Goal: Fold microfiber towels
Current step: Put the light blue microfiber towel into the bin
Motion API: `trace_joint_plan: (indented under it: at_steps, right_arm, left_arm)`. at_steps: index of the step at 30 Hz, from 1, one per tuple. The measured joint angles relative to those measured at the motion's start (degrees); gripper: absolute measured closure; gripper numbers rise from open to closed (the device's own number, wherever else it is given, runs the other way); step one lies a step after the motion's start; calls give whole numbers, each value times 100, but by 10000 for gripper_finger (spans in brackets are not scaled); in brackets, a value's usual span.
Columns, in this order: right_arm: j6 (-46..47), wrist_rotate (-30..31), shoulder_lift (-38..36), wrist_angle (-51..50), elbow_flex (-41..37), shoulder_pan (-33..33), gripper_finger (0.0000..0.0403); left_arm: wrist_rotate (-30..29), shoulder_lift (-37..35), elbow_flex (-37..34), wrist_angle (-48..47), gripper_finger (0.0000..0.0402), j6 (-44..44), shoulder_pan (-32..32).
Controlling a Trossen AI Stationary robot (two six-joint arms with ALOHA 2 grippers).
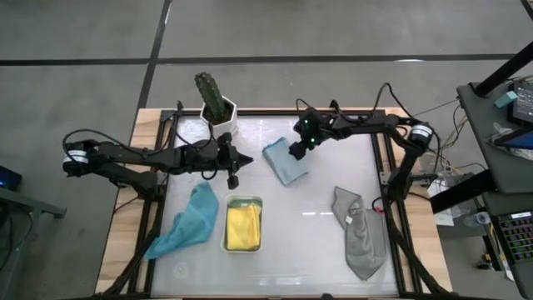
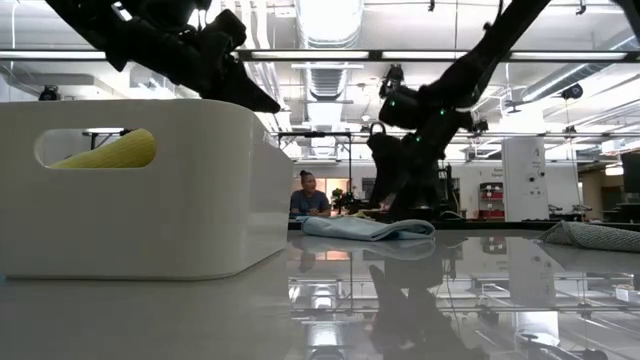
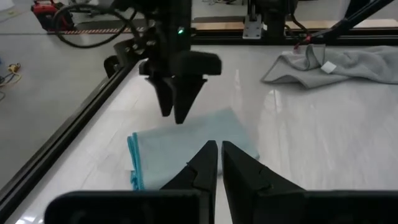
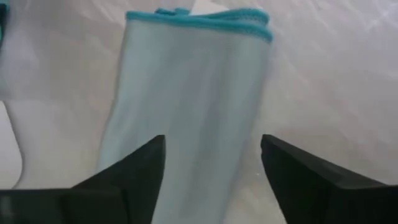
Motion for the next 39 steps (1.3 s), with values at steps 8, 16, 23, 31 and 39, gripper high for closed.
trace_joint_plan:
  at_steps: [8,16,23,31,39]
  right_arm:
    - [-494,-973,693,102,282,-185,121]
    - [-578,-2128,1252,371,588,-165,161]
    - [-747,-2170,1523,312,688,-146,231]
    - [-1057,-2180,1539,328,640,-107,306]
    - [-1125,-2188,1336,414,556,-97,388]
  left_arm:
    - [0,1,0,4,394,-13,-3]
    - [0,1,0,7,394,-13,-3]
    - [-1,0,0,97,394,-108,-3]
    - [0,1,0,128,394,-120,-3]
    - [0,2,0,388,394,-357,-5]
